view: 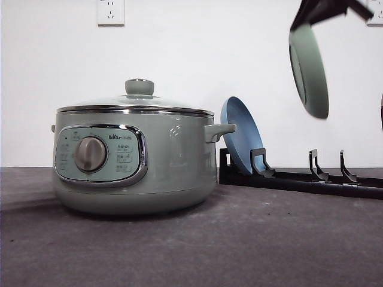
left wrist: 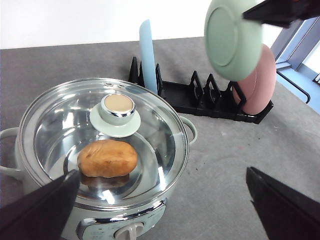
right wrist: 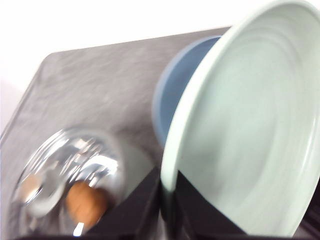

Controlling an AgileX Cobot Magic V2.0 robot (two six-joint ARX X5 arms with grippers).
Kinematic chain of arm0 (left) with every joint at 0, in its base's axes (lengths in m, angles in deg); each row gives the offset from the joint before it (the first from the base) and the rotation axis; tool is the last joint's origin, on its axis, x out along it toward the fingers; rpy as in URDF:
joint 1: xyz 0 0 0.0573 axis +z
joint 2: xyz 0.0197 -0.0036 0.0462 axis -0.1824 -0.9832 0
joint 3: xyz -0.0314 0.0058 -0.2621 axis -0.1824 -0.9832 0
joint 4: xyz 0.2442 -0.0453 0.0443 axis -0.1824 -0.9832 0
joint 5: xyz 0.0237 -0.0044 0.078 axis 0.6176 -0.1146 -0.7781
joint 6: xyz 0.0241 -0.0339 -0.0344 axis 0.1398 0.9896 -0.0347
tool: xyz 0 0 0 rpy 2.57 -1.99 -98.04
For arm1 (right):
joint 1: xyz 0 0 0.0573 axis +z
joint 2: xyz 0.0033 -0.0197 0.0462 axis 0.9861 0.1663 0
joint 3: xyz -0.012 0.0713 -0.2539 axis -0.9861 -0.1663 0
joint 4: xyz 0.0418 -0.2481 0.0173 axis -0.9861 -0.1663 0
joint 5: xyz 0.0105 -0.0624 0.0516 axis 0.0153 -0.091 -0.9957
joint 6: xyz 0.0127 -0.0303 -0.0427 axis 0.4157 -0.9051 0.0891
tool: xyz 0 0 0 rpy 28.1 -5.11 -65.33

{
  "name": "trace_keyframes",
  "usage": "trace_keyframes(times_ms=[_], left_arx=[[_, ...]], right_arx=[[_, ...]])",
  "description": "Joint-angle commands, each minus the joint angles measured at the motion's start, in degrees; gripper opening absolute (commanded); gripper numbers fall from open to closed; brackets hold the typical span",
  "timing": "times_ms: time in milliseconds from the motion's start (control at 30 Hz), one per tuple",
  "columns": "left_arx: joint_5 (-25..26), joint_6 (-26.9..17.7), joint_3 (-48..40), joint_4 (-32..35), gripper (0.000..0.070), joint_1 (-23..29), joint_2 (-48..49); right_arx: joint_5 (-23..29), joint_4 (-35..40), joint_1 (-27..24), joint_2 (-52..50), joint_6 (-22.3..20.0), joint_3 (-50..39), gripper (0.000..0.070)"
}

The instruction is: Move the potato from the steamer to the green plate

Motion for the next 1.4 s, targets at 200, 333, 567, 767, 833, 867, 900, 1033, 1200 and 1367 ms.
trace_keyframes(times_ms=[200, 333, 567, 767, 833, 867, 900, 1033, 1200, 1367], left_arx=[[0.3, -0.31, 1.16, -0.16, 0.07, -0.22, -0.35], [0.3, -0.31, 1.16, -0.7, 0.07, -0.22, -0.35], [0.3, -0.28, 1.16, -0.69, 0.07, -0.22, -0.35], [0.3, -0.28, 1.16, -0.78, 0.07, -0.22, -0.35], [0.32, -0.28, 1.16, -0.8, 0.07, -0.22, -0.35], [0.32, -0.28, 1.16, -0.8, 0.07, -0.22, -0.35], [0.3, -0.28, 1.16, -0.78, 0.07, -0.22, -0.35], [0.3, -0.31, 1.16, -0.69, 0.07, -0.22, -0.35], [0.3, -0.31, 1.16, -0.63, 0.07, -0.22, -0.35], [0.3, -0.31, 1.16, -0.63, 0.07, -0.22, -0.39]], right_arx=[[9.58, -11.63, 8.5, -9.23, -12.55, 1.53, 0.0], [16.69, -19.17, 14.85, -12.87, -15.71, 1.49, 0.0], [31.91, -27.57, 30.44, -16.95, -14.88, -0.6, 0.0], [46.18, -32.01, 44.24, -18.14, -5.2, -8.01, 0.0], [49.69, -32.47, 48.48, -18.17, -1.86, -11.78, 0.0], [50.93, -32.39, 50.44, -18.17, -0.17, -13.84, 0.0], [51.8, -32.34, 52.06, -18.15, 1.47, -15.73, 0.0], [55.47, -30.98, 57.6, -18.1, 8.66, -25.24, 0.0], [55.39, -23.48, 61.17, -18.1, 12.93, -35.83, 0.0], [53.17, -14.57, 61.77, -17.05, 14.29, -43.53, 0.0]])
